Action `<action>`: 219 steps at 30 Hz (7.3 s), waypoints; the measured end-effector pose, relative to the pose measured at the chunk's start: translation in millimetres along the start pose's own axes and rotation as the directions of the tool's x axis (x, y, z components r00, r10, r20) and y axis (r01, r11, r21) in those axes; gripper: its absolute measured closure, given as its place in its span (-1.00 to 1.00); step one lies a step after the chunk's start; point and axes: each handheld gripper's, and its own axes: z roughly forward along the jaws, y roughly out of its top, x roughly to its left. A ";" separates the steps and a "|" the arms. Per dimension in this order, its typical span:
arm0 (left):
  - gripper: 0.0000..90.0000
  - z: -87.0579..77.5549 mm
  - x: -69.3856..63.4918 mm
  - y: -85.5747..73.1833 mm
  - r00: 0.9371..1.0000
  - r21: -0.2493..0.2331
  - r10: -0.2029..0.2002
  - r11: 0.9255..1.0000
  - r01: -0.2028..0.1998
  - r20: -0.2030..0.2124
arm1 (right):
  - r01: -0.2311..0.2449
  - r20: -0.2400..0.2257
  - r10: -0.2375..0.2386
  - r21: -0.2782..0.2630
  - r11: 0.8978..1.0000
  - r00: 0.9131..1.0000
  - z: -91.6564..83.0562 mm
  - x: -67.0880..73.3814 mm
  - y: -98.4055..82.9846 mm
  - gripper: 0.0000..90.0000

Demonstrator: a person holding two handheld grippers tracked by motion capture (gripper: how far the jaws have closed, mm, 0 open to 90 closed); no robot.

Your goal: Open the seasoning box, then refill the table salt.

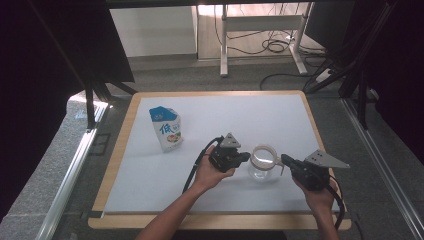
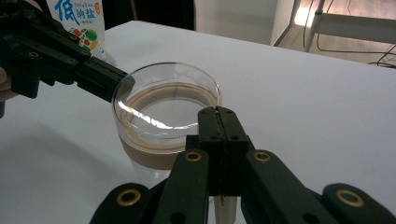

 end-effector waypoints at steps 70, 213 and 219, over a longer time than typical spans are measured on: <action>0.90 -7.7 -26.6 50.0 0.994 -0.036 0.110 0.993 -0.109 0.029 | 0.091 -0.187 -0.060 0.162 0.983 0.981 41.4 64.1 -54.7 0.35; 1.00 -165.5 124.3 -37.1 0.952 -0.297 -0.204 0.946 0.131 -0.228 | 0.132 -0.211 -0.116 0.064 0.989 0.970 84.4 123.7 -22.1 -0.09; 1.00 -162.1 117.1 -36.7 0.961 -0.291 -0.181 0.950 0.116 -0.209 | 0.141 -0.216 -0.123 0.065 0.988 0.969 91.5 128.5 -18.3 -0.12</action>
